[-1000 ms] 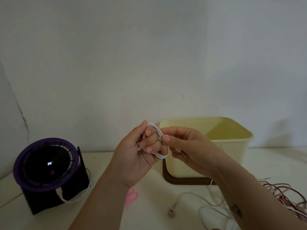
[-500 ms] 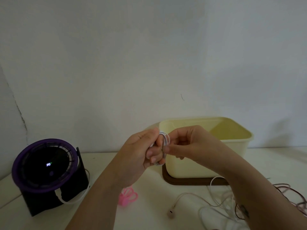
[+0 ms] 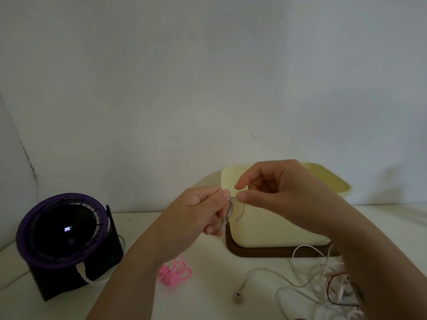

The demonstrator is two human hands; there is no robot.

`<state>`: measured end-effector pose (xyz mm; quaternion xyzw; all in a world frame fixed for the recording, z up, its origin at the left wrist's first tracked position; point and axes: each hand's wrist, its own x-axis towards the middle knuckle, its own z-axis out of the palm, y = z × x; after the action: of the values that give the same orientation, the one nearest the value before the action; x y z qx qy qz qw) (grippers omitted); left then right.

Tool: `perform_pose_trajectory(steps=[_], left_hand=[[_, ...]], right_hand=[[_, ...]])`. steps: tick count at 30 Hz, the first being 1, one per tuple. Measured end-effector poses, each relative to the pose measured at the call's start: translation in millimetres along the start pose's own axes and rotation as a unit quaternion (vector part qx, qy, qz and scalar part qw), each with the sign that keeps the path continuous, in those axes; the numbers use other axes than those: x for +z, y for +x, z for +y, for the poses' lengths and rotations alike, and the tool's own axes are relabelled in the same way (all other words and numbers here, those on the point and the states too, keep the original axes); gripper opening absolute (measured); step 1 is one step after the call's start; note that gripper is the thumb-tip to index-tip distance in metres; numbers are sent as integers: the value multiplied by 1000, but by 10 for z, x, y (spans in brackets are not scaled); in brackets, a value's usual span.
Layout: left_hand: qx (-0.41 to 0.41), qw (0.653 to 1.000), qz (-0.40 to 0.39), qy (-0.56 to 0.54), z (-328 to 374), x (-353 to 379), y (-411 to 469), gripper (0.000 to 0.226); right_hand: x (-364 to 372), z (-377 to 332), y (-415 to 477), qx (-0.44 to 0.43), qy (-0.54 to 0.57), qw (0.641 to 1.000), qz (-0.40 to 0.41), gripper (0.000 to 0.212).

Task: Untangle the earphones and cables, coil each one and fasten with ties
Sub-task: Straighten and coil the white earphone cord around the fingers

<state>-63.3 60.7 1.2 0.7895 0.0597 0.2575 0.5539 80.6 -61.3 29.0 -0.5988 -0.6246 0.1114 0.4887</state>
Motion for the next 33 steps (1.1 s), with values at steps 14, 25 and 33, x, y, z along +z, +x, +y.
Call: perform_pose_trajectory(steps=[14, 25, 33], left_hand=[[4, 993, -50, -106, 70, 7, -30, 31], [4, 982, -62, -181, 70, 63, -18, 32], [21, 982, -62, -180, 72, 74, -19, 33]], right_hand=[[70, 20, 25, 15, 98, 992, -83, 21], [64, 41, 21, 31, 103, 990, -92, 34], [30, 16, 20, 30, 51, 994, -86, 33]])
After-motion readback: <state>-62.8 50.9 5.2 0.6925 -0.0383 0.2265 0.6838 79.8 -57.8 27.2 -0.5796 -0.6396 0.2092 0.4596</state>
